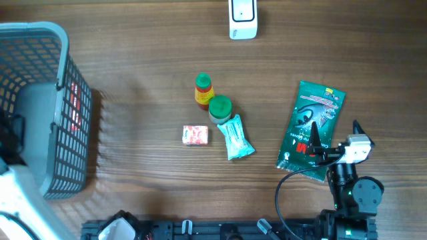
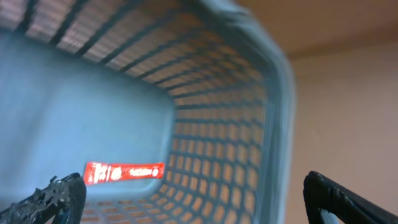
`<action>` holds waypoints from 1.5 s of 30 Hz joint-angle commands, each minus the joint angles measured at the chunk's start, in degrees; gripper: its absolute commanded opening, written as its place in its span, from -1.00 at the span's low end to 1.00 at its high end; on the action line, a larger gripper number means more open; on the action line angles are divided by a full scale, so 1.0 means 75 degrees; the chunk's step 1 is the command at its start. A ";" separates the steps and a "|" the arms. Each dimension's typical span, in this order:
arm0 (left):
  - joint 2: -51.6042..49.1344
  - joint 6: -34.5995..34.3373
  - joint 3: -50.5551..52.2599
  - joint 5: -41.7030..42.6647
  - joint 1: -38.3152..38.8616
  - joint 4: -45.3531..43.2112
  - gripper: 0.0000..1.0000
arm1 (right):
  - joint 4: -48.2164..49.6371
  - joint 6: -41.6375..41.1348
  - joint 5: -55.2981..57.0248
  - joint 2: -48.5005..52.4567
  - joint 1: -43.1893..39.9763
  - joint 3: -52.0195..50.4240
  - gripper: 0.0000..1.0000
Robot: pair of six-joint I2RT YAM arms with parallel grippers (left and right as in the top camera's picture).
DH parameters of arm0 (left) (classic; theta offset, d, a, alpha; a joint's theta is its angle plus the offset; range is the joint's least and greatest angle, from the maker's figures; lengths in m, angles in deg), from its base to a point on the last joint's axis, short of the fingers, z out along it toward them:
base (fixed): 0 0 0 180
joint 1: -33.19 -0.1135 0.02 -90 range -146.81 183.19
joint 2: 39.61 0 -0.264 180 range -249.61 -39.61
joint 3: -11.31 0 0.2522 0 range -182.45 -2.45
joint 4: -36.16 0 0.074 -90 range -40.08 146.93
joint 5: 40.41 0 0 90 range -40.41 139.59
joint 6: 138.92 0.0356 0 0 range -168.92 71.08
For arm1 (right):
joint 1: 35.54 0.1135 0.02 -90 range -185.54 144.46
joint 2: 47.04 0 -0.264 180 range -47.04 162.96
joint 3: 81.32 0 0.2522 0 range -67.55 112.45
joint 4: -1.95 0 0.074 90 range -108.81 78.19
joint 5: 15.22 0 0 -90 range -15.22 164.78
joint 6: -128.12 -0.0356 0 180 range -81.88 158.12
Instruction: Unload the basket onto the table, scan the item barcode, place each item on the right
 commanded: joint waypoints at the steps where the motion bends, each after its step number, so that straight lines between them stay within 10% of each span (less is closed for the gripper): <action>1: -0.1244 -0.2637 -0.0023 0.2640 -0.0985 0.0079 1.00 | 0.0029 -0.0058 0.0073 -0.0015 0.0026 -0.0009 1.00; 9: -0.3558 -0.4605 -0.0023 0.4307 -0.1064 -0.0073 1.00 | 0.0029 -0.0055 0.0073 -0.0015 0.0026 -0.0009 0.99; 39: -0.6612 -0.5144 -0.0023 0.2952 0.0784 -0.1577 0.99 | 0.0026 -0.0058 0.0073 -0.0015 0.0026 -0.0009 0.99; 45: -0.6610 -0.4552 -0.0023 0.2390 0.0726 -0.1515 0.12 | 0.0026 -0.0058 0.0073 -0.0015 0.0026 -0.0009 1.00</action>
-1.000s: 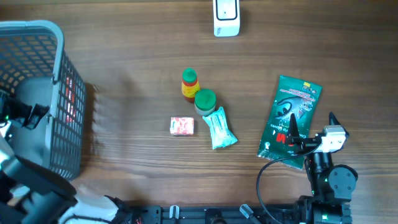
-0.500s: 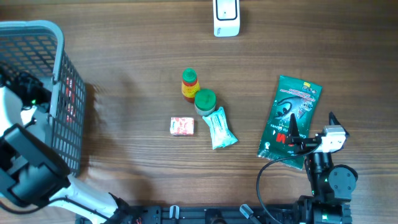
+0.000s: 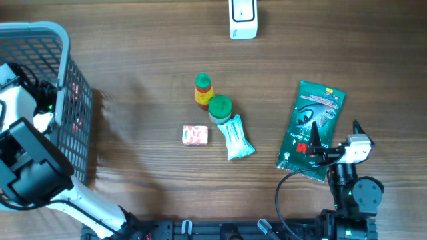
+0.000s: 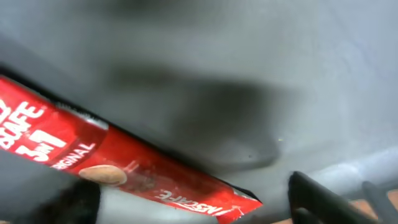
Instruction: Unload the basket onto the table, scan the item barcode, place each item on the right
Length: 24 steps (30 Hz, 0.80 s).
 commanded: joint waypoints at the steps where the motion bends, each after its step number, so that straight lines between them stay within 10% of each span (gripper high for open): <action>1: -0.0338 0.0691 0.0050 -0.0836 0.0012 0.0015 0.07 | 0.0026 -0.0055 0.0073 -0.0015 0.0026 -0.0009 0.99; 8: -0.0338 0.1207 0.0050 -0.1011 -0.0070 0.0178 -0.89 | 0.0026 -0.0055 0.0073 -0.0015 0.0026 -0.0009 1.00; 24: 0.1953 0.2725 0.0047 -0.0947 -0.0863 0.0903 -0.92 | 0.0029 -0.0055 0.0076 -0.0015 0.0026 -0.0009 1.00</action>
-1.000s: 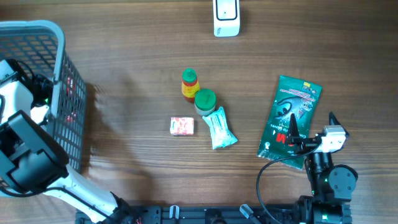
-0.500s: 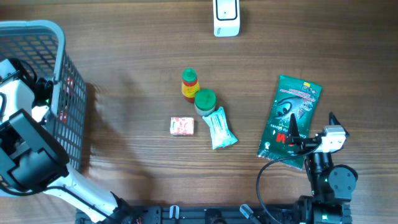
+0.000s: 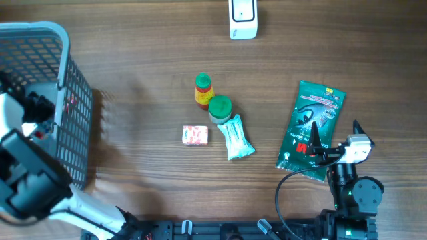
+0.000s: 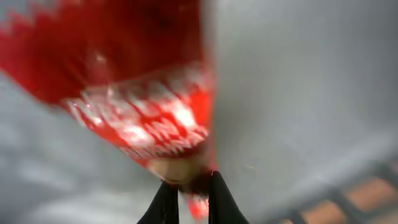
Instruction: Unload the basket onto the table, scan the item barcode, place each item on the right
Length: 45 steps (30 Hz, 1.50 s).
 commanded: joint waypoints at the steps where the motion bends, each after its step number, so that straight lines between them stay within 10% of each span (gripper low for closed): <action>1: 0.1530 0.0676 -0.0006 -0.0207 -0.0239 0.0189 -0.92 | 0.0026 -0.0058 0.0073 -0.0015 0.0026 -0.0009 1.00; 26: 0.6738 0.1201 -0.0003 0.0204 -0.0184 0.1912 -0.92 | 0.0026 -0.0055 0.0076 -0.0015 0.0026 -0.0009 0.99; 45: 0.7519 0.1708 -0.0003 -0.0443 0.2888 0.1547 -0.92 | 0.0029 -0.0058 0.0073 -0.0015 0.0026 -0.0009 0.99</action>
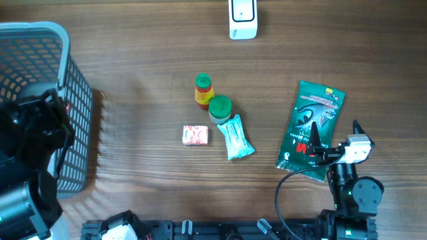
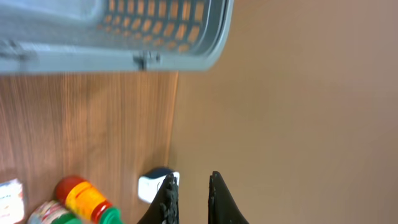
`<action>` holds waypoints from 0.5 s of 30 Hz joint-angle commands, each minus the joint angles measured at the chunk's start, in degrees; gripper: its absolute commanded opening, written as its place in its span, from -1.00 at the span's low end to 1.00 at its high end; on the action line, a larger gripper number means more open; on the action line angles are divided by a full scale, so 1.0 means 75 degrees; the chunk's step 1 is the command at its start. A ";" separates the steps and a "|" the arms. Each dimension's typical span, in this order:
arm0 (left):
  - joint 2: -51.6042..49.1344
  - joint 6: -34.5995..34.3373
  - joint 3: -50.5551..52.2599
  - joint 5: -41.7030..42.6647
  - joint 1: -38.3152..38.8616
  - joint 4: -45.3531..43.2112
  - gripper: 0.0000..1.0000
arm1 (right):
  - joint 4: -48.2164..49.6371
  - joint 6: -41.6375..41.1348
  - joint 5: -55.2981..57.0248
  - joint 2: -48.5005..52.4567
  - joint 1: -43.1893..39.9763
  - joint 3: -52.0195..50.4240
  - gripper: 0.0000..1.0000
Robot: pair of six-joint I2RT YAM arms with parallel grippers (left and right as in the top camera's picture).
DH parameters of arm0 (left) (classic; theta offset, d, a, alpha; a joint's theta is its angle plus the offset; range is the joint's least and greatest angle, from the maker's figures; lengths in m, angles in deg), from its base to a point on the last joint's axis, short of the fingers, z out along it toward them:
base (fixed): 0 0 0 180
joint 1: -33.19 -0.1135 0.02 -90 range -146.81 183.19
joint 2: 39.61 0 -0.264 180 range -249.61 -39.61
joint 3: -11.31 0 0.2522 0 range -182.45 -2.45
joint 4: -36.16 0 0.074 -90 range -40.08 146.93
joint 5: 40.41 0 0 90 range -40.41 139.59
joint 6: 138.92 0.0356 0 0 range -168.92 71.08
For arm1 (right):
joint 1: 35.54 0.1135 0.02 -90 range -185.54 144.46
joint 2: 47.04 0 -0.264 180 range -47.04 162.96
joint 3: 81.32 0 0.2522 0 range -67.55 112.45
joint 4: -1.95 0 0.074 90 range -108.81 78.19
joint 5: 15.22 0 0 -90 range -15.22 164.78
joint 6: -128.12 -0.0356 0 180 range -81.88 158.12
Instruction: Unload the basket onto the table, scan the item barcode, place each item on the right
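My left gripper hangs over the right side of the grey basket, shut on the red sachet. Only a speck of red shows at the fingertips in the overhead view. In the left wrist view the left gripper has its fingers close together and no sachet shows between them. It points across the table toward the white scanner, which stands at the far edge. My right gripper rests shut at the front right, over a green packet.
At mid-table stand a red-and-yellow bottle and a green-lidded jar. A small pink box and a teal packet lie beside them. The basket's rim runs across the top of the left wrist view.
My left gripper was down in the basket, shut on the red sachet. It is now higher, above the basket's rim, facing the table and the scanner. The right arm has not moved.
First my left gripper was open above the basket, with the sachet lying on the basket's floor. Then it was open close over the sachet, then shut on it. Now it is up out of the basket, and the red is gone from behind the mesh.
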 commanded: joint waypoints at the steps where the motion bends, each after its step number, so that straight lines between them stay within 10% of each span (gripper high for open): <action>1: -0.0050 0.0251 -0.0009 -0.0542 0.0676 -0.0041 -0.92 | 0.0026 -0.0055 0.0073 -0.0015 0.0026 -0.0009 0.99; 6: -0.0157 0.0023 -0.0009 -0.2506 0.1408 -0.0041 -0.92 | 0.0026 -0.0058 0.0073 -0.0015 0.0026 -0.0009 0.99; 11: -0.0423 -0.1137 -0.0009 -0.4637 0.1279 -0.0149 0.58 | 0.0029 -0.0058 0.0076 -0.0015 0.0026 -0.0009 0.99; 15: -0.0839 -0.1536 -0.0009 -0.4707 0.0746 -0.0370 0.99 | 0.0026 -0.0058 0.0073 -0.0015 0.0026 -0.0009 1.00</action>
